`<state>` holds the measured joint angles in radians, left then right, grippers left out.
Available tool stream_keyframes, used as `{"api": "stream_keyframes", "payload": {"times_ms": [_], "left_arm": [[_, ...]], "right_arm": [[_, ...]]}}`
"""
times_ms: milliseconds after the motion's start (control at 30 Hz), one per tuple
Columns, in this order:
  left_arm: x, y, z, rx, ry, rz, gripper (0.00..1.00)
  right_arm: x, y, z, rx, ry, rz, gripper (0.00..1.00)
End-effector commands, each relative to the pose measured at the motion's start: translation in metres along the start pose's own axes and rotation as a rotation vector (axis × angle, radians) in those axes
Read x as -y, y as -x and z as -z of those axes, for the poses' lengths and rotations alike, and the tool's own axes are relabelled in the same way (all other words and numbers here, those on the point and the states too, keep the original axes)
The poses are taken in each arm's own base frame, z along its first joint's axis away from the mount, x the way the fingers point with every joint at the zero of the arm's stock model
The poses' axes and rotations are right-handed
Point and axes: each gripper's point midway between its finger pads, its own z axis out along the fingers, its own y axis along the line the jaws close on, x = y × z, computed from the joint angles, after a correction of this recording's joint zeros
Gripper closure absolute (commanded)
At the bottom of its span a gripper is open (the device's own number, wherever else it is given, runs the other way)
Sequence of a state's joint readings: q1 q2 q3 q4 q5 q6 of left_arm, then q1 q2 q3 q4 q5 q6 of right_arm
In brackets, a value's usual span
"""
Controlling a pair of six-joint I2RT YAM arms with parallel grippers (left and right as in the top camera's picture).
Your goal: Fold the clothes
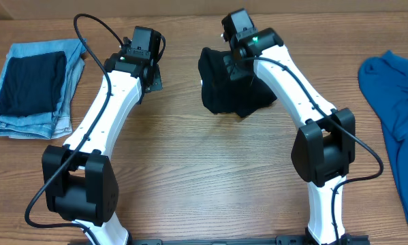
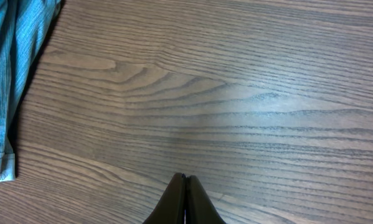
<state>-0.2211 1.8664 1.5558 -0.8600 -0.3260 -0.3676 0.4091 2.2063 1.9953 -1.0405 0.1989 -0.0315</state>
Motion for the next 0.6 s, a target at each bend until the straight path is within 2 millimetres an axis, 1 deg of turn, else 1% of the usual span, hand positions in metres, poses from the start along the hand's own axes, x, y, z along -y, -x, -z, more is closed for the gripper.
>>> {"api": "stream_keyframes", "payload": {"times_ms": [0,67,200,333,433,567], "left_arm": [[-0.003,0.004,0.008,0.023,0.005,0.019,0.96],[-0.003,0.004,0.008,0.024,0.004,0.019,0.96],[-0.003,0.005,0.008,0.025,0.004,0.020,0.96],[-0.003,0.005,0.008,0.025,0.004,0.019,0.96],[-0.003,0.005,0.008,0.025,0.004,0.020,0.96],[0.001,0.003,0.008,0.014,-0.016,0.018,0.96]], "right_arm": [[-0.029,-0.004,-0.001,0.021,0.145,0.007,0.96],[-0.041,-0.004,-0.004,0.033,0.187,0.015,0.96],[-0.066,0.001,0.002,0.057,0.289,0.033,0.96],[-0.074,0.003,0.003,0.070,0.304,0.043,0.96],[-0.076,0.003,-0.004,0.081,0.307,0.040,0.96],[-0.092,-0.003,-0.011,0.069,0.383,0.047,0.96]]}}
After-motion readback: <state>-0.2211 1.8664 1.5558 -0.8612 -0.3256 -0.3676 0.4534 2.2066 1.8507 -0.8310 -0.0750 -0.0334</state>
